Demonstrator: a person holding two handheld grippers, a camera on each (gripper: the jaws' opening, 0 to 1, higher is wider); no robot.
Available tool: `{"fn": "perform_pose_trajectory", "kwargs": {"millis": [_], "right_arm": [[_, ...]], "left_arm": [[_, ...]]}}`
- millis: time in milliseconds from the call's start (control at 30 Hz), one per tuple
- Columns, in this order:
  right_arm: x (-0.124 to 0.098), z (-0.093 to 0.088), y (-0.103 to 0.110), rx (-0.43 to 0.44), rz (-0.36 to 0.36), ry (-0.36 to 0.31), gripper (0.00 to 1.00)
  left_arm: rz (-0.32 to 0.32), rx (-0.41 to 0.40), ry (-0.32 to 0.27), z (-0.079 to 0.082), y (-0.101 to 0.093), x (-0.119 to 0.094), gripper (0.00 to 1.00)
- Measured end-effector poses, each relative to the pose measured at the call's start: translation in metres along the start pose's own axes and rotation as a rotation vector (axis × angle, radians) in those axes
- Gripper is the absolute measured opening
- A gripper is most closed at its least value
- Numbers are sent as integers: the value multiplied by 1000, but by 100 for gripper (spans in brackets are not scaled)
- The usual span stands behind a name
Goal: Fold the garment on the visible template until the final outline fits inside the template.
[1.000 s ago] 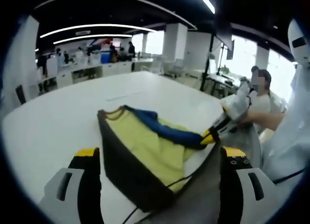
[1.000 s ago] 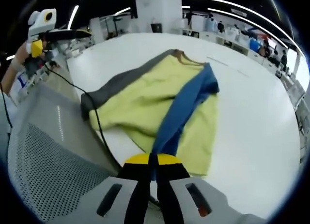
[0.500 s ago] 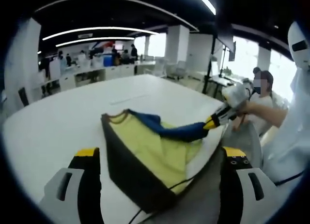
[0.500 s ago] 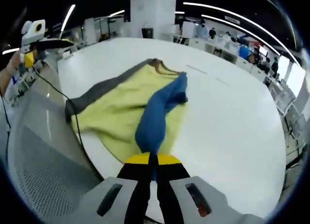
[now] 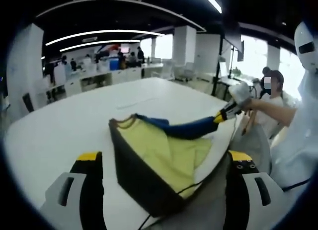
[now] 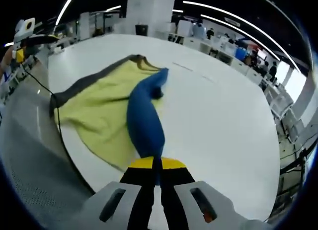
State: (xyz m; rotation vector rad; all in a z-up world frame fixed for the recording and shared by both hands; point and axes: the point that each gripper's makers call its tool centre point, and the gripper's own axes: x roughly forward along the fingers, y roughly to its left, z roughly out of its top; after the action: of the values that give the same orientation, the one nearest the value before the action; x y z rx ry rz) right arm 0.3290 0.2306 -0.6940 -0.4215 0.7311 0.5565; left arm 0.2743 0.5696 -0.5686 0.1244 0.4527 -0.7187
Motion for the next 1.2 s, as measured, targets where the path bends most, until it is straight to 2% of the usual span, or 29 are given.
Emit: {"fn": "perform_pose_trajectory", "kwargs": {"millis": [133, 300, 567, 767, 867, 1100, 1200], "right_arm": [[-10, 2, -14, -23, -42, -1, 3], [-26, 12, -36, -23, -96, -37, 3], [-42, 18, -65, -33, -151, -35, 3], [-37, 3, -89, 22, -147, -26, 3], [-30, -5, -98, 26, -146, 3, 3], [-20, -17, -108, 70, -136, 28, 3], [-19, -22, -105, 87, -139, 39, 3]], "left_arm": [[9, -7, -5, 2, 0, -3, 100], [14, -6, -3, 4, -3, -3, 100], [17, -12, -16, 5, -5, -2, 100], [20, -15, -11, 5, -5, -3, 100], [23, -14, -9, 5, -4, -4, 100], [27, -19, -9, 5, -4, -5, 100], [30, -24, -6, 4, -4, -5, 100]]}}
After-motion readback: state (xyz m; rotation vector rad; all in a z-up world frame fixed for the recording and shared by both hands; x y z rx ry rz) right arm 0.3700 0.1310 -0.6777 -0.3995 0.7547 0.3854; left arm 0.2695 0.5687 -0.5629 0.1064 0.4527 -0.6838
